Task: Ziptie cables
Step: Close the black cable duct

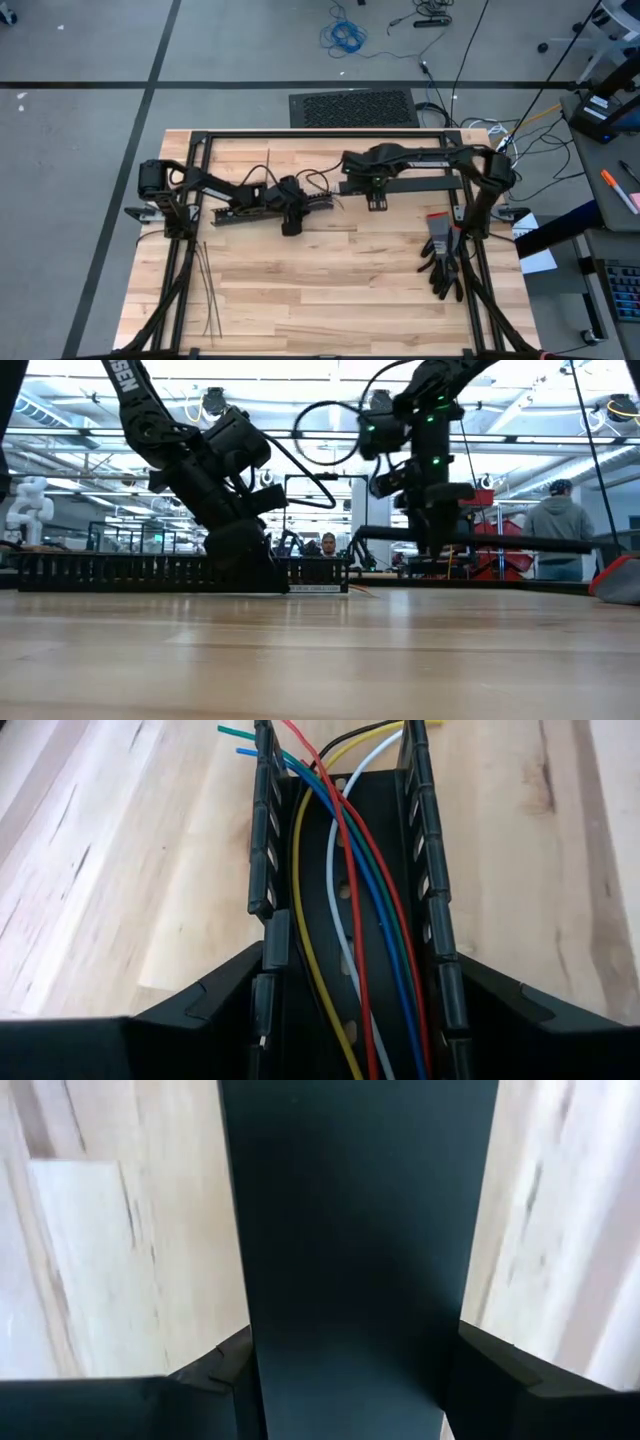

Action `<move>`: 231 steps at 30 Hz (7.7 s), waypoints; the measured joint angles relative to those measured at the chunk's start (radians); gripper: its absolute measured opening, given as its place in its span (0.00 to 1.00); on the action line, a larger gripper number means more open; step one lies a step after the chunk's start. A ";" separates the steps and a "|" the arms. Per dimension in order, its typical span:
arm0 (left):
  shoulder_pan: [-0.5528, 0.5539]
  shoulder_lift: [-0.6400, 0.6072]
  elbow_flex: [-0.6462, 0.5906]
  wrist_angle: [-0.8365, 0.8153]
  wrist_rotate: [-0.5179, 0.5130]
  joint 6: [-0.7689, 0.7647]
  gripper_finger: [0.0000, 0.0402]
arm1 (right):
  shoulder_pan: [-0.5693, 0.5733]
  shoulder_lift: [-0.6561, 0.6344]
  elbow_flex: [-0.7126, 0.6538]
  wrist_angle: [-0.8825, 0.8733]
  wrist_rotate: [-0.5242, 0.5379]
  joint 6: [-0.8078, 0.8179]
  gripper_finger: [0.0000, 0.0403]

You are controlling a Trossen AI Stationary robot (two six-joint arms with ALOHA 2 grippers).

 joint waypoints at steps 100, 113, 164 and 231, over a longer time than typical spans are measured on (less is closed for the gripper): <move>-0.047 0.080 0.012 0.081 0.063 -0.109 0.63 | 0.203 0.131 0.047 -0.045 0.157 0.212 0.52; -0.047 0.080 0.012 0.083 0.060 -0.110 0.63 | 0.207 0.176 0.047 -0.052 0.164 0.222 0.52; -0.046 0.082 0.013 0.116 0.037 -0.115 0.63 | 0.221 0.352 0.285 -0.258 0.239 0.257 0.52; -0.047 0.080 0.011 0.116 0.027 -0.129 0.63 | 0.180 0.262 0.463 -0.246 0.092 0.229 0.86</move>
